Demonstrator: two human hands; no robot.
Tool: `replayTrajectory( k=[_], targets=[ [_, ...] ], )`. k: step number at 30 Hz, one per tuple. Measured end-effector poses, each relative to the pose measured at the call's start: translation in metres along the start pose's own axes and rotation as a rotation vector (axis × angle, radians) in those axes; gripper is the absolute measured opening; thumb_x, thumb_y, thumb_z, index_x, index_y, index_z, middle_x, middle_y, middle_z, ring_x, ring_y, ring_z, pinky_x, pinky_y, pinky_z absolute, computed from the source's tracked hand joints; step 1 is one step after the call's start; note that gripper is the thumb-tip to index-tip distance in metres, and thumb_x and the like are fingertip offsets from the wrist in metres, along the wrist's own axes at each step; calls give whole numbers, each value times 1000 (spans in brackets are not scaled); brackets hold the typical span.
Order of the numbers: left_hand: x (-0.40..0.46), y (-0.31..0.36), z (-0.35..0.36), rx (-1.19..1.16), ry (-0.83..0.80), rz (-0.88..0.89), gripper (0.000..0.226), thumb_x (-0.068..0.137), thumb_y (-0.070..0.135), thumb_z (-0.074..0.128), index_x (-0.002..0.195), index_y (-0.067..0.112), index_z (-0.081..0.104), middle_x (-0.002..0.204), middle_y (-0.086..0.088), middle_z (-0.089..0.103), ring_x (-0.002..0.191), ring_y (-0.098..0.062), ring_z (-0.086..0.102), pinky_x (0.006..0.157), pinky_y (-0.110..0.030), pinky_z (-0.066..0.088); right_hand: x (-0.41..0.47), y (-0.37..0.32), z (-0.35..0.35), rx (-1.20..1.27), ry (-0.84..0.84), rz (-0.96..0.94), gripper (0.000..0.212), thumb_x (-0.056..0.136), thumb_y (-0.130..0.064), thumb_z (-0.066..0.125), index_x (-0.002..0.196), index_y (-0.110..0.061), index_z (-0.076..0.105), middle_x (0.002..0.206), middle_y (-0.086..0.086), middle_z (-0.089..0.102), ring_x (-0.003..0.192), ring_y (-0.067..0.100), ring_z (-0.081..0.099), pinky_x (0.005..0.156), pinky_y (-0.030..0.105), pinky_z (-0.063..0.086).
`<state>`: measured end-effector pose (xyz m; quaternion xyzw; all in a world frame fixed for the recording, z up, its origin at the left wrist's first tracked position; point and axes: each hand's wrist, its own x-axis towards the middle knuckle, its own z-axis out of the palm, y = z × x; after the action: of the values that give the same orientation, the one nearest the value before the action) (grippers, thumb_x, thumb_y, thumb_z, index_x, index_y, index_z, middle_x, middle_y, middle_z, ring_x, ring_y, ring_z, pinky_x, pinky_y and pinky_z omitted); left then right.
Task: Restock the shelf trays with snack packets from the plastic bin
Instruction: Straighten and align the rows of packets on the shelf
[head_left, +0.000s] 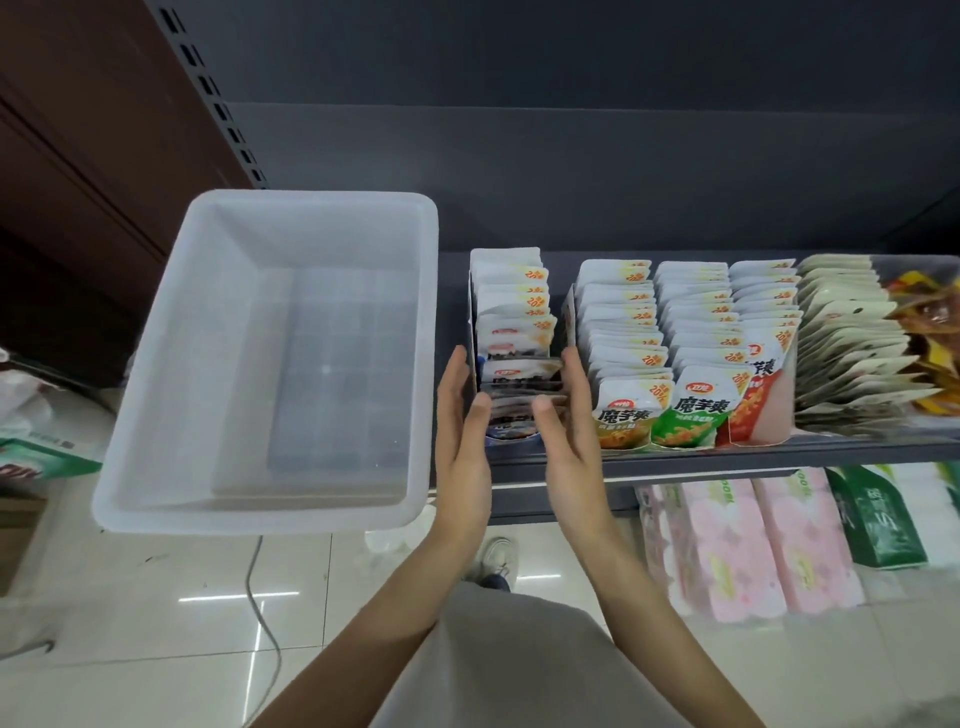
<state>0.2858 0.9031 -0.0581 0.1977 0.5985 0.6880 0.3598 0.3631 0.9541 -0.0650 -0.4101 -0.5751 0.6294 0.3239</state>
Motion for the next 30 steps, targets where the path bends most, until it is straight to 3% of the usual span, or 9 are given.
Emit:
replayTrajectory(
  k=[3, 7, 10, 13, 18, 23, 25, 27, 30],
  targets=[
    [15, -11, 0, 71, -14, -35, 54, 96, 31, 39, 146, 29, 19, 146, 21, 29, 120, 22, 35, 87, 1, 35, 6, -1, 4, -46, -13, -22, 65, 94, -28, 45, 151, -19, 13, 142, -28, 26, 122, -28, 26, 95, -3, 26],
    [35, -16, 7, 152, 21, -18, 64, 92, 55, 38, 148, 33, 17, 153, 12, 25, 137, -4, 31, 108, -21, 35, 30, -1, 10, -74, 15, -58, 55, 98, -18, 47, 147, -20, 22, 132, -27, 39, 116, -23, 40, 93, 3, 35],
    [55, -14, 13, 137, 103, -41, 62, 89, 56, 35, 146, 34, 21, 151, 8, 32, 133, -8, 38, 107, -31, 39, 46, -3, 17, -69, 71, -44, 52, 97, -23, 51, 144, -22, 29, 132, -15, 48, 111, -20, 46, 88, 4, 40],
    [67, -14, 14, 148, 50, -46, 54, 96, 48, 34, 146, 37, 19, 149, 10, 35, 131, -10, 42, 107, -36, 40, 54, -8, 22, 17, 112, 38, 54, 98, -31, 47, 148, -27, 25, 123, -25, 42, 102, -24, 44, 77, -2, 39],
    [68, -17, 9, 24, -15, -76, 48, 99, 41, 31, 146, 37, 22, 142, 9, 44, 124, -9, 50, 99, -31, 47, 50, -7, 21, 75, 85, 156, 46, 99, -41, 40, 144, -34, 35, 127, -17, 49, 109, -6, 44, 77, 5, 40],
    [60, -14, 6, 149, 67, 30, 40, 100, 34, 37, 140, 26, 36, 129, 17, 51, 119, -1, 51, 98, -25, 47, 40, 4, 20, -95, 118, 16, 52, 96, -48, 41, 141, -22, 40, 137, -8, 49, 120, -1, 47, 91, 5, 40],
    [64, -12, 5, 203, 54, 45, 39, 101, 34, 36, 140, 34, 32, 141, 14, 42, 130, -4, 41, 106, -27, 39, 48, 2, 20, -168, 102, -18, 50, 99, -41, 39, 145, -21, 34, 142, -12, 41, 127, -2, 39, 101, 8, 34],
    [69, -10, 4, 278, -12, 73, 38, 102, 32, 32, 138, 42, 26, 151, 10, 31, 136, -7, 34, 109, -27, 35, 58, -2, 19, -180, 34, -38, 48, 103, -27, 35, 149, -21, 23, 140, -17, 33, 127, -6, 32, 96, -2, 27],
    [79, -9, 3, 240, -32, -6, 48, 102, 31, 33, 147, 31, 19, 145, 16, 34, 125, 0, 44, 97, -14, 42, 75, -2, 17, -172, 18, -24, 51, 101, -24, 41, 148, -19, 23, 143, -9, 37, 127, 1, 37, 100, 6, 32]
  ],
)
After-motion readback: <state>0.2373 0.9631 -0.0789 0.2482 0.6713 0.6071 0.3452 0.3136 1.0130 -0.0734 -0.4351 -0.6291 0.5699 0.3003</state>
